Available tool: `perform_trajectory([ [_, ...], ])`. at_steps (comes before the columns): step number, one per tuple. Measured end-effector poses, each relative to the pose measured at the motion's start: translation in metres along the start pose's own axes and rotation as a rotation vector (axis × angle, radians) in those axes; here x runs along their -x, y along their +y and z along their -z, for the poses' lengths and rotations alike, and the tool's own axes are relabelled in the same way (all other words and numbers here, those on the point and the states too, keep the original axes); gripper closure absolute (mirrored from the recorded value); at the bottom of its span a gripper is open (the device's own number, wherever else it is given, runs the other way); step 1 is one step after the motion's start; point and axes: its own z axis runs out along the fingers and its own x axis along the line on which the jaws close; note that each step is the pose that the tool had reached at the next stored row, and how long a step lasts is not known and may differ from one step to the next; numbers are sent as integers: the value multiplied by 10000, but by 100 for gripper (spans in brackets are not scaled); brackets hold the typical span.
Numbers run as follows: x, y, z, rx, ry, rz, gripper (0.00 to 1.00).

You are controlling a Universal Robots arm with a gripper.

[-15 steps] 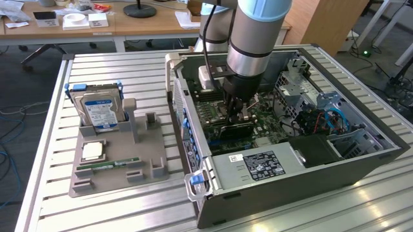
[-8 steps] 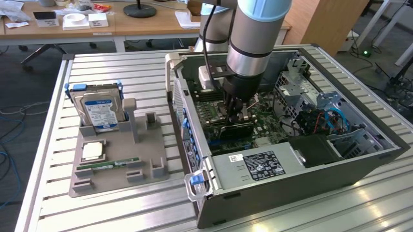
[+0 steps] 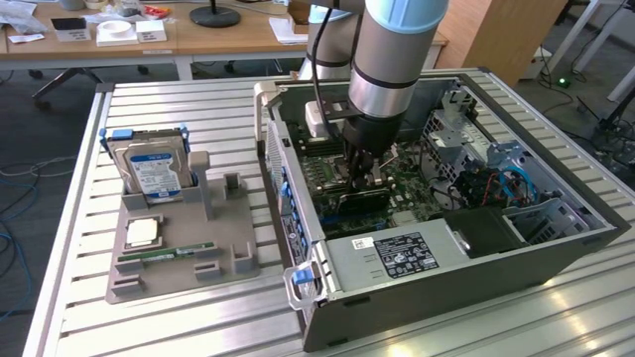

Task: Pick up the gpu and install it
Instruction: 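Press down on the gpu until it lock into place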

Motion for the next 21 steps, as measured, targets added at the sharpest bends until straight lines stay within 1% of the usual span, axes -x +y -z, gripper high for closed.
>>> perform_trajectory([
  [12, 1, 0, 7, -3, -3, 0, 89],
  [14, 3, -2, 26, -12, -13, 0, 89],
  [16, 4, -2, 65, -1, 9, 0, 89],
  [21, 9, -5, 165, -1, 17, 0, 89],
])
